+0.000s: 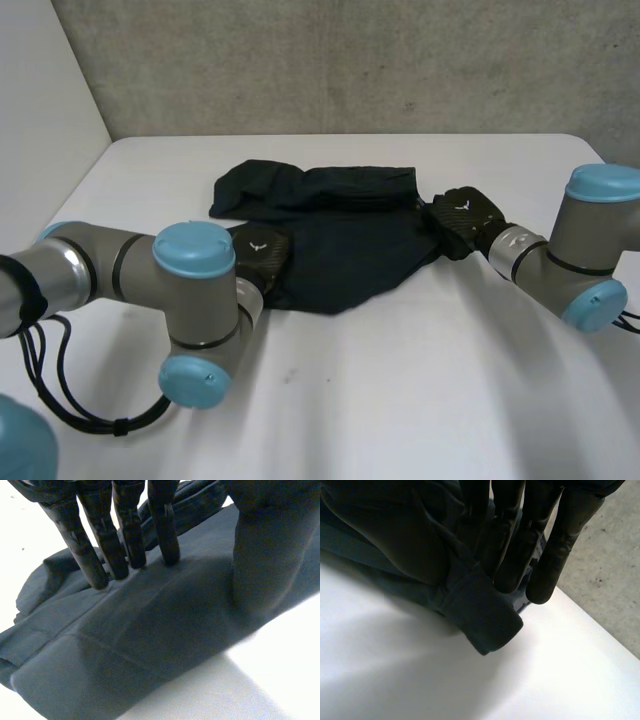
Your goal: Fold the shorts.
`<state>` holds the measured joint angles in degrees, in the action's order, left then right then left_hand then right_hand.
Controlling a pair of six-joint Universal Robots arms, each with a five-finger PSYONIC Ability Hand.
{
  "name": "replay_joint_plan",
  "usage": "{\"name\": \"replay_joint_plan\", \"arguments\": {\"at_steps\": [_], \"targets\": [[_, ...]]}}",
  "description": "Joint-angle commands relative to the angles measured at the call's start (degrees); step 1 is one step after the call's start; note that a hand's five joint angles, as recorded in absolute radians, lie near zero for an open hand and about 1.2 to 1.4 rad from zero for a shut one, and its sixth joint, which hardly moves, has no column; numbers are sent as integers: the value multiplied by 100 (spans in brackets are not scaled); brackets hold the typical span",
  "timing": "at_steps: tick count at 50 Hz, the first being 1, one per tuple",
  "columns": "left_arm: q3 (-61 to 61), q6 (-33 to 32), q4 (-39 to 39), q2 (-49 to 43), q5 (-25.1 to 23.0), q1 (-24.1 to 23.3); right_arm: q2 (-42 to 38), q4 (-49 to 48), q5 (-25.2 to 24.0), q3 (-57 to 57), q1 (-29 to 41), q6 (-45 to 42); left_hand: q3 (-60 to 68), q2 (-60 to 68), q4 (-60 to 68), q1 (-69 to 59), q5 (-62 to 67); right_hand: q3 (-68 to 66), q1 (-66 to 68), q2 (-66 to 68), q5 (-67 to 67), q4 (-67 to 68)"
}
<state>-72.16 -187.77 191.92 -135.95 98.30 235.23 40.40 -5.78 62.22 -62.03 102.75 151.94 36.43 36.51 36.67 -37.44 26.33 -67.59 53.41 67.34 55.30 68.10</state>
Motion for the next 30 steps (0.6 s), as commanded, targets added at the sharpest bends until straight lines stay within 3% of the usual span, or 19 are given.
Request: {"name": "replay_joint_plan", "arguments": {"at_steps": [1, 5, 11, 16, 19, 25, 30], "targets": [[413, -14, -58, -266, 23, 163, 582, 24, 70, -564, -1, 11, 3863, 3855, 3839, -3762, 3873, -1241, 2659, 1266, 1470, 1190], [361, -58, -365, -187, -21, 260, 820, 147, 334, -810, -10, -24, 4357, 4349, 4333, -4256, 4367, -1241, 2659, 1266, 1470, 1190], [168, -181, -1963, 717, -83, 330, 1382, 963, 791, -1144, 8, -77, 4357, 4349, 4333, -4256, 4367, -1241, 2659, 1266, 1470, 1190], [-78, -260, -3526, 1412, -669, 462, 1883, 2174, 853, -1250, 104, -68, 4357, 4349, 4333, -4256, 4367, -1241, 2659, 1266, 1470, 1190], [-123, -523, -4012, 1641, -1074, 628, 1980, 2895, 844, -1250, 218, -86, 4357, 4349, 4333, -4256, 4367, -1241, 2659, 1266, 1470, 1190], [-18, -954, -3540, 1572, -1164, 1007, 1919, 3040, 835, -1241, 596, 28, 4357, 4349, 4333, -4256, 4367, -1241, 2659, 1266, 1470, 1190], [193, -990, -2161, 913, -839, 1051, 1629, 2223, 1098, -1241, 895, 554, 3772, 3764, 3749, -3671, 3782, -1241, 2659, 1266, 1470, 1190]]}}
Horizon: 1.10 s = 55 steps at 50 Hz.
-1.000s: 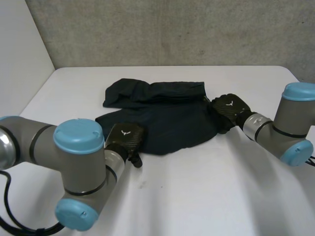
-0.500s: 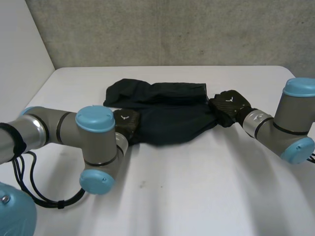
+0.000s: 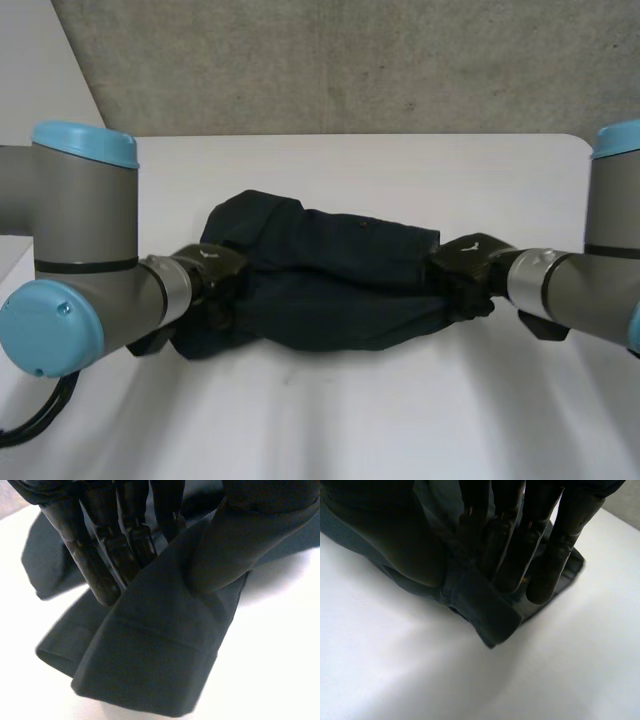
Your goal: Fold the shorts.
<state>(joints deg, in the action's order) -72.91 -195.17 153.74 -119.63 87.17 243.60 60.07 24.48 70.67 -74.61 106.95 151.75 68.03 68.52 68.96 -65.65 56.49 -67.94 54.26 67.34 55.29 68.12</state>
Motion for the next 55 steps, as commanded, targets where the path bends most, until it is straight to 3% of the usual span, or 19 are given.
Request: {"name": "replay_joint_plan", "arguments": {"at_steps": [1, 4, 10, 16, 21, 29, 39, 46, 55], "targets": [[286, -258, 1859, -816, 379, 197, -381, -927, 341, 17, 520, 688, 161, 112, 68, -398, 315, -1206, 2574, 1266, 1471, 1188], [242, -258, 2344, -940, 695, 135, -539, -1313, 771, 26, 669, 1023, -2293, -2342, -2387, 2056, -2140, -1206, 2574, 1266, 1471, 1188], [-134, -267, 2371, -520, 951, 3, -733, -1823, 1492, 52, 801, 1190, -3812, -3860, -3905, 3574, -3658, -1206, 2574, 1266, 1471, 1188], [-1189, -250, 2564, 456, 916, -14, -786, -2044, 1581, 43, 801, 1304, -3763, -3812, -3856, 3526, -3609, -1206, 2574, 1266, 1471, 1188], [-2409, -232, 3265, 1343, 872, -41, -803, -2132, 1572, 52, 801, 1515, -3177, -3226, -3270, 2940, -3023, -1206, 2574, 1266, 1471, 1188], [-3597, -250, 4040, 1978, 828, -225, -804, -2132, 1572, 70, 793, 1524, -2518, -2567, -2611, 2281, -2364, -1206, 2574, 1266, 1471, 1188], [-3705, -276, 4366, 1461, 468, -182, -786, -2106, 1555, 26, 801, 1516, -3056, -3105, -3149, 2819, -2902, -1206, 2574, 1266, 1471, 1188], [-3318, -293, 4911, 740, 459, -32, -760, -2123, 1520, -71, 863, 1516, -3090, -3139, -3183, 2853, -2936, -1206, 2574, 1266, 1471, 1188], [-2879, -583, 4938, 256, 432, 82, -760, -2132, 1502, -106, 863, 1516, -3241, -3290, -3335, 3004, -3088, -1206, 2574, 1266, 1471, 1188]]}}
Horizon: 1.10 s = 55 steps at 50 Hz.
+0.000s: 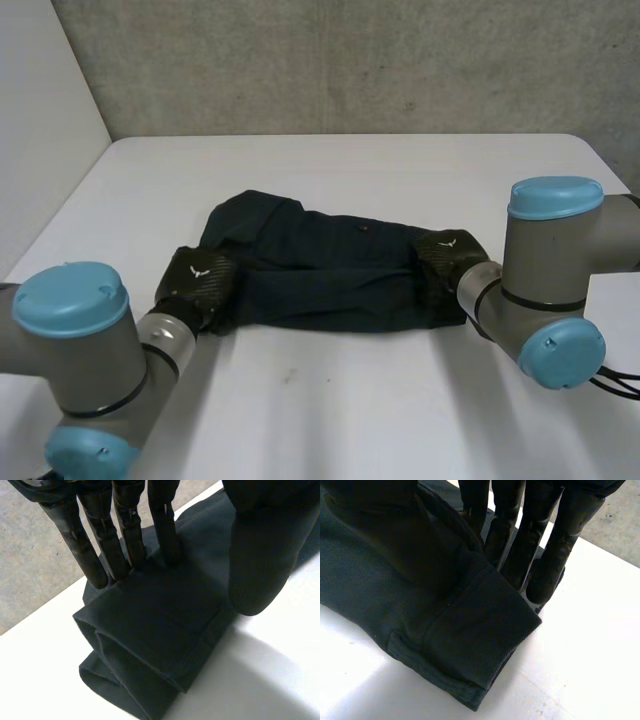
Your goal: Fold the shorts.
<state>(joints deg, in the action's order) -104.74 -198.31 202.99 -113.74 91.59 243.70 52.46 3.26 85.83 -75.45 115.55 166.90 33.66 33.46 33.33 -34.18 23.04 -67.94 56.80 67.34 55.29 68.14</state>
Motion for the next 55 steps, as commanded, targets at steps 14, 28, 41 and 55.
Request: {"name": "replay_joint_plan", "arguments": {"at_steps": [14, 28, 41, 55], "targets": [[542, -665, 21, -693, -54, 231, -43, -36, 13, -23, 3, -70, 4008, 4027, 4041, -3956, 4070, -1206, 2320, 1266, 1471, 1186], [656, -375, -2005, 683, -537, 511, 763, 595, 30, -40, -6, -1182, 4634, 4654, 4667, -4582, 4696, -1206, 2320, 1266, 1471, 1186], [1280, 276, -4337, 1979, -1310, 846, 2233, 1282, 30, -339, 11, -2979, 4634, 4654, 4667, -4582, 4696, -1206, 2320, 1266, 1471, 1186], [1148, 162, -4382, 663, -1276, 1119, 1620, 2135, -75, -893, -15, -3348, 4634, 4654, 4667, -4582, 4696, -1206, 2320, 1266, 1471, 1186]]}}
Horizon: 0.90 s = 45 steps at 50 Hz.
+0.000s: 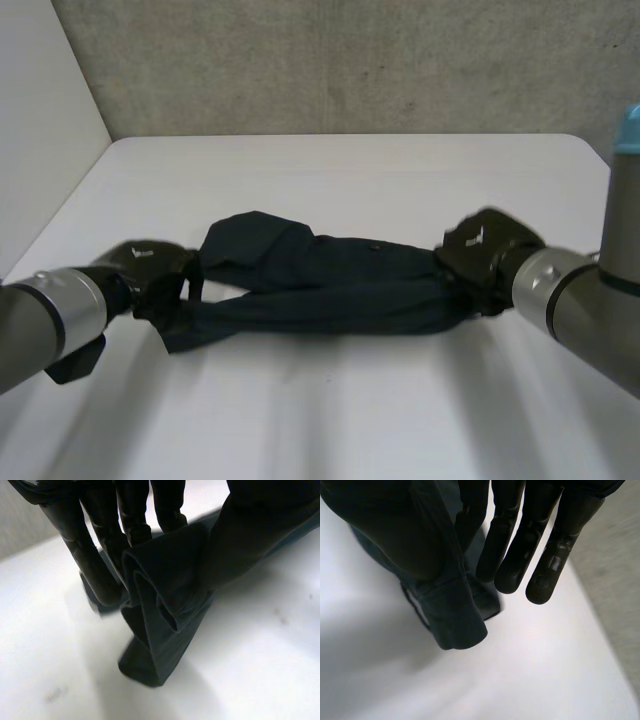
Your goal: Fold the shorts.
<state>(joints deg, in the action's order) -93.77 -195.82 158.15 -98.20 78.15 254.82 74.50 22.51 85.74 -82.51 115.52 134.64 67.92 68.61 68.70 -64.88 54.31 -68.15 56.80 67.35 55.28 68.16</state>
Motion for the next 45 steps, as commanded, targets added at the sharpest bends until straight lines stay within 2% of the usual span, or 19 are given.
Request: {"name": "replay_joint_plan", "arguments": {"at_steps": [1, 8, 15, 19, 24, 25, 27, 31, 38, 45], "targets": [[191, -122, 128, -1146, 78, -28, -812, 184, -92, -152, -12, -175, 1208, 1139, 1130, -1512, 1569, -1185, 2320, 1265, 1472, 1184], [1175, -298, 383, -2009, 271, -99, -1604, -439, -136, 418, -12, -237, 1208, 1139, 1130, -1512, 1569, -1185, 2320, 1265, 1472, 1184], [3117, -351, 1015, -2669, 974, -468, -2010, -1055, -49, 1718, -4, -79, 1208, 1139, 1130, -1512, 1569, -1185, 2320, 1265, 1472, 1184], [4172, -351, 1612, -2713, 1141, -556, -2045, -1652, 100, 2790, -4, 184, 1208, 1139, 1130, -1512, 1569, -1185, 2320, 1265, 1472, 1184], [4973, -343, 2955, -2520, 1264, -635, -1800, -3294, 320, 3891, -12, 747, 1208, 1139, 1130, -1512, 1569, -1185, 2320, 1265, 1472, 1184], [5008, -316, 3576, -2241, 1334, -670, -1712, -3567, 329, 3935, -4, 835, 1208, 1139, 1130, -1512, 1569, -1185, 2320, 1265, 1472, 1184], [4939, -281, 4289, -1889, 1466, -705, -1440, -4381, 355, 3874, -4, 1019, 1208, 1139, 1130, -1512, 1569, -1185, 2320, 1265, 1472, 1184], [4475, -263, 5145, -1519, 1572, -749, -1211, -5124, 365, 3506, -12, 1204, 1208, 1139, 1130, -1512, 1569, -1185, 2320, 1265, 1472, 1184], [3384, -220, 5033, -1421, 1546, -846, -1254, -4774, 303, 2671, 5, 1196, 1208, 1139, 1130, -1512, 1569, -1185, 2320, 1265, 1472, 1184], [1627, -26, 5041, -1465, 1414, -767, -1640, -4457, 154, 1484, 5, 1143, 1208, 1139, 1130, -1512, 1569, -1185, 2320, 1265, 1472, 1184]]}}
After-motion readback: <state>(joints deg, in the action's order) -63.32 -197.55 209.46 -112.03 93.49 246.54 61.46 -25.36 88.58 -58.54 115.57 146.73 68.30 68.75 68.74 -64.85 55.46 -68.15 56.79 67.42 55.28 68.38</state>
